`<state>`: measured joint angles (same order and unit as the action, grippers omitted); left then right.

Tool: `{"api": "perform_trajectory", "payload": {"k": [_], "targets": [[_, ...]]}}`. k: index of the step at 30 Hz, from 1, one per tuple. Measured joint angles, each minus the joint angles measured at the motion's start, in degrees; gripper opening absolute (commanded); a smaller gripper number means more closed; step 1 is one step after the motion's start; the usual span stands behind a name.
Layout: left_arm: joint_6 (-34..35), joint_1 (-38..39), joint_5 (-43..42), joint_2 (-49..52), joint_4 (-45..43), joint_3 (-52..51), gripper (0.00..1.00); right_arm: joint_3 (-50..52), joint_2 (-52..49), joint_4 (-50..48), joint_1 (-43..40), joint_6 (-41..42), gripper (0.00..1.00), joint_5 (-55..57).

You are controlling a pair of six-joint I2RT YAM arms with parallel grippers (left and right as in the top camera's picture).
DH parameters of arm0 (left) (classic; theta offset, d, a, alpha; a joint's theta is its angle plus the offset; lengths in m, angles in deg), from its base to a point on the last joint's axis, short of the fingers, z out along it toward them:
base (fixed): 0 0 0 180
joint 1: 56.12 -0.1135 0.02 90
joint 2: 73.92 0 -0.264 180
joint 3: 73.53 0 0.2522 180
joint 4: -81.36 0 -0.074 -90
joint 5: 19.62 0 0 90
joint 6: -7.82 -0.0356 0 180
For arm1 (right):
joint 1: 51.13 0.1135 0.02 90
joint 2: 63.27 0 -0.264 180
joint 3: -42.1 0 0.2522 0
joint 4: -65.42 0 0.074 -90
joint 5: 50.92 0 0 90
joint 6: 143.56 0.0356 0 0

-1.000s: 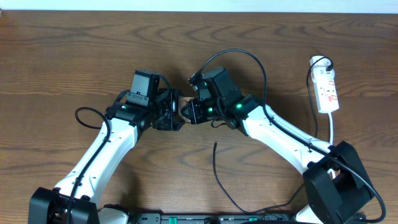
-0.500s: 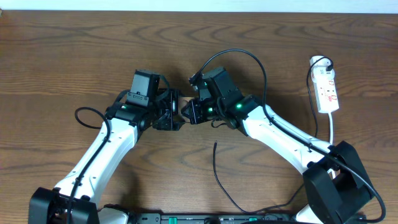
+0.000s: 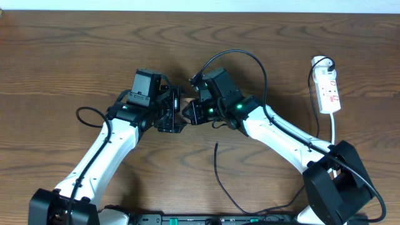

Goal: Plug charger to phone and switch on socket

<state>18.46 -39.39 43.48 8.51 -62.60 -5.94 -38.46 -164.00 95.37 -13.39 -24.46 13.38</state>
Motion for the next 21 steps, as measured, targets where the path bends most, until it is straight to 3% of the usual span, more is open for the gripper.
{"api": "perform_trajectory", "payload": {"k": [15, 21], "targets": [[-2.08, -0.37, -0.96, 0.00, -0.02, 0.02, 0.87, 0.00, -0.04, -0.17, -5.95, 0.00, 0.01, 0.17], [-4.59, -4.39, -4.13, -0.09, -0.02, 0.02, 0.87, 0.00, -0.04, -0.17, -11.23, 1.66, 0.01, 0.28]]}}
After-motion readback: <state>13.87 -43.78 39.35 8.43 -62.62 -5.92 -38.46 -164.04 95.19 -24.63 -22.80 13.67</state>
